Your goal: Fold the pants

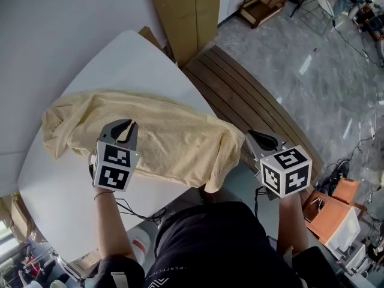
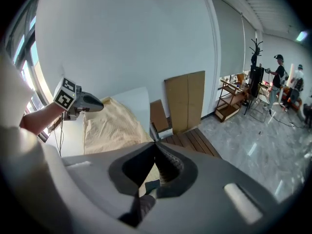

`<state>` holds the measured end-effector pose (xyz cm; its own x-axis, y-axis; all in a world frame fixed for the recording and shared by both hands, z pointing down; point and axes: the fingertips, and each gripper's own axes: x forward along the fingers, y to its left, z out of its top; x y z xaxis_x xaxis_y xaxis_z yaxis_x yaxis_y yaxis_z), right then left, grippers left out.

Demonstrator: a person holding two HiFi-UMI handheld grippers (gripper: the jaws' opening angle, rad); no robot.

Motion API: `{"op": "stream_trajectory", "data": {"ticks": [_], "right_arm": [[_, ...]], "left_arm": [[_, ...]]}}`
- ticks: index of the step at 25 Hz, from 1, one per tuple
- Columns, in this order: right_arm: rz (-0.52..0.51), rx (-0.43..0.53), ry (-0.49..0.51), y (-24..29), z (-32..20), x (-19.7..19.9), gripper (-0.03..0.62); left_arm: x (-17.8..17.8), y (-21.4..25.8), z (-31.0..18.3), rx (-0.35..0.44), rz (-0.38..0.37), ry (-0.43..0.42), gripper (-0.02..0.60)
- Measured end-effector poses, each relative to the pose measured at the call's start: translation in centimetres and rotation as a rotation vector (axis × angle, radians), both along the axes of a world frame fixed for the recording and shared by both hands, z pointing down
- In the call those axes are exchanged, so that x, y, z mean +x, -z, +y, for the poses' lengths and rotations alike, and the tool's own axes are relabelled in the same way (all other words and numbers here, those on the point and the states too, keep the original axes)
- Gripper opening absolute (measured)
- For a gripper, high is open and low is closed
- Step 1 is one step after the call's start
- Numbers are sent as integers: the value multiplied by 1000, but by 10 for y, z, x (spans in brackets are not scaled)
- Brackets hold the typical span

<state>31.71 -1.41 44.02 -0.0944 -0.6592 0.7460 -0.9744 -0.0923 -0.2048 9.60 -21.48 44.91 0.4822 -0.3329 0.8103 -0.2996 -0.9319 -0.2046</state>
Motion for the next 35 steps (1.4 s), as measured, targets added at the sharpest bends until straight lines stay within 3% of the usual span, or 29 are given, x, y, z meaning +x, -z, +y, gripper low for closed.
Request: {"op": "stream_trajectory", "data": {"ticks": [5,9,14,18,23,27,35], "right_arm": [[49,15,-7,17,17,1,0],[39,32,9,20,31,-28,0],[39,68,46,22,49,-67,0],[47,70,86,20,54,-86,0],[80,61,210,21,46,-91,0],[66,86,326,17,41,-91,0],[-19,122,574,16,51,-72,0]], "left_arm": [[7,1,44,-37,61,-46,31],[5,4,88,-70,86,-102,15],[5,1,165,-108,115,-235,-2],[2,-5,193,-107,132,-263,-2],[-4,-2,217,-135,153,-212,-1],[1,-6,234,-113,147,-144,0],[59,-4,265,-121,181,46,0]]}}
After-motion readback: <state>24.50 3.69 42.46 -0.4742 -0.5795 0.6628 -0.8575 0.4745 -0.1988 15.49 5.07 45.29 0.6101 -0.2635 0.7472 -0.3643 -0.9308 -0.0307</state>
